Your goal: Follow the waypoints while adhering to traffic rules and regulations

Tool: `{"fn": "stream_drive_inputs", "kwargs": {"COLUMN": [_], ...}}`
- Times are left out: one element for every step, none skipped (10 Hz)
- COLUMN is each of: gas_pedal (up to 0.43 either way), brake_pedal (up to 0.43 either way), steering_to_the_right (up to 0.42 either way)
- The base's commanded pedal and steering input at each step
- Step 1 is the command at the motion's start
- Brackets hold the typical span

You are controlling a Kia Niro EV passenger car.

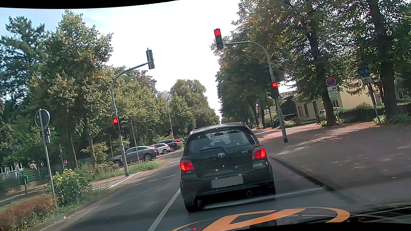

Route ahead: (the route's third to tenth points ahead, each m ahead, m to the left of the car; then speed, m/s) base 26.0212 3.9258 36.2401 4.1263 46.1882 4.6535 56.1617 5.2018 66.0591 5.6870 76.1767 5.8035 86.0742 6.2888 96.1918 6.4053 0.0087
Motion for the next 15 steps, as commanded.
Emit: {"fn": "stream_drive_inputs", "kwargs": {"gas_pedal": [0.000, 0.000, 0.000, 0.000, 0.000, 0.000, 0.000, 0.000, 0.000, 0.000, 0.000, 0.000, 0.000, 0.000, 0.000], "brake_pedal": [0.189, 0.195, 0.195, 0.195, 0.189, 0.189, 0.189, 0.195, 0.195, 0.195, 0.189, 0.195, 0.195, 0.195, 0.195], "steering_to_the_right": [0.003, 0.002, 0.002, 0.002, 0.002, 0.003, 0.002, 0.003, 0.002, 0.003, 0.003, 0.003, 0.002, 0.003, 0.002]}}
